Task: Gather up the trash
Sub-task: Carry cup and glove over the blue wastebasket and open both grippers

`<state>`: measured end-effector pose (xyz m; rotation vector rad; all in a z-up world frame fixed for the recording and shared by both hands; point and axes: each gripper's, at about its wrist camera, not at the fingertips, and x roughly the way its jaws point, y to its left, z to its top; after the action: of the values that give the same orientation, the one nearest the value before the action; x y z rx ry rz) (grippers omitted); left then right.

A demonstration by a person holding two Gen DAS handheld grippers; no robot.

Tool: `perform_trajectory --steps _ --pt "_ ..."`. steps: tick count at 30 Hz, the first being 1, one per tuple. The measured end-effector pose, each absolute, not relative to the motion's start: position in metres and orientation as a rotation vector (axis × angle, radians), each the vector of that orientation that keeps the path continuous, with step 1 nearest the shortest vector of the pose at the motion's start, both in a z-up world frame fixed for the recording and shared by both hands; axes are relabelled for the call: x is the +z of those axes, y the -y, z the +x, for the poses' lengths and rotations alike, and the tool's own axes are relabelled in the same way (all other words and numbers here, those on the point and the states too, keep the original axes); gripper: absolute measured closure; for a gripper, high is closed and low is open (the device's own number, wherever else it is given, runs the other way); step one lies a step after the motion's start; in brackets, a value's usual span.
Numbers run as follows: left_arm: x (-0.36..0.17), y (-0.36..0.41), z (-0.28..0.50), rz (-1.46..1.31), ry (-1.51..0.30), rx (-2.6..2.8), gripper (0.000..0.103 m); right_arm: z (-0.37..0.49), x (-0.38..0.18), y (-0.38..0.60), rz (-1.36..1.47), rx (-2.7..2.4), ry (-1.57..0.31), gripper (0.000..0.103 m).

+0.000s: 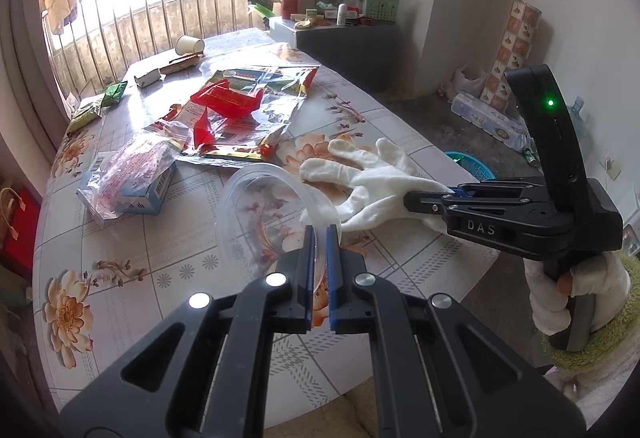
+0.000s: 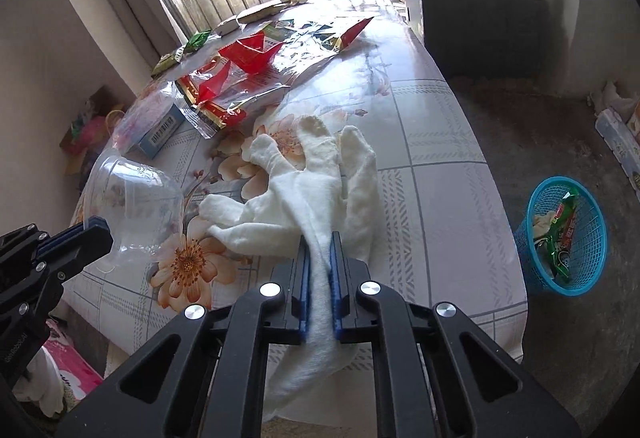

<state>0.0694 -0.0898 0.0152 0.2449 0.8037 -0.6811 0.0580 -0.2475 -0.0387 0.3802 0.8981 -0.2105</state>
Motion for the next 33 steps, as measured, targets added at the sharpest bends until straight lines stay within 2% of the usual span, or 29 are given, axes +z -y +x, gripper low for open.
perform_trajectory --steps 9,14,17,23,29,33 --pt "0.060 0.138 0.066 0.261 -0.721 -0.821 0.099 -0.020 0.006 0.314 0.567 -0.323 -0.658 0.094" --pt "0.084 0.208 0.054 0.304 -0.662 -0.986 0.099 -0.092 0.020 0.376 0.666 -0.508 -0.525 0.094" --pt "0.085 0.265 0.054 0.316 -0.701 -1.112 0.099 -0.132 0.013 0.416 0.749 -0.616 -0.484 0.094" --pt "0.043 0.398 0.071 0.319 -0.961 -1.299 0.099 -0.182 -0.044 0.497 0.982 -0.722 -0.459 0.094" --pt "-0.041 0.518 0.080 0.423 -1.165 -1.329 0.099 -0.186 -0.123 0.574 1.223 -0.735 -0.467 0.094" --pt "-0.091 0.571 0.086 0.453 -1.256 -1.323 0.099 -0.175 -0.159 0.622 1.310 -0.754 -0.469 0.094"
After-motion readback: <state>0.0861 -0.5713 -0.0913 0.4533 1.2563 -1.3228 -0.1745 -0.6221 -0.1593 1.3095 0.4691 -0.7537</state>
